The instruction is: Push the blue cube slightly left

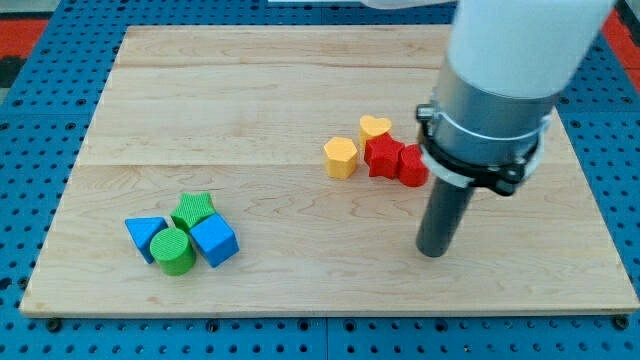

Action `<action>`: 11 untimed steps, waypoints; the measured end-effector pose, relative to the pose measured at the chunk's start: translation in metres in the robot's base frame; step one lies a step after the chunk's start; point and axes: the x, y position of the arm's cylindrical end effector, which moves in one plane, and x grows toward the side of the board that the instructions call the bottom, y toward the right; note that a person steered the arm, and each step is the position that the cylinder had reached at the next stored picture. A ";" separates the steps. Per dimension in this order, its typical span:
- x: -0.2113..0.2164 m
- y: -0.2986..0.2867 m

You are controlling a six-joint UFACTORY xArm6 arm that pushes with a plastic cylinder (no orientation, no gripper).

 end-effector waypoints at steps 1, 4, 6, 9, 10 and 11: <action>0.032 -0.035; 0.063 -0.167; 0.065 -0.167; 0.030 -0.211; 0.045 -0.245; 0.036 -0.293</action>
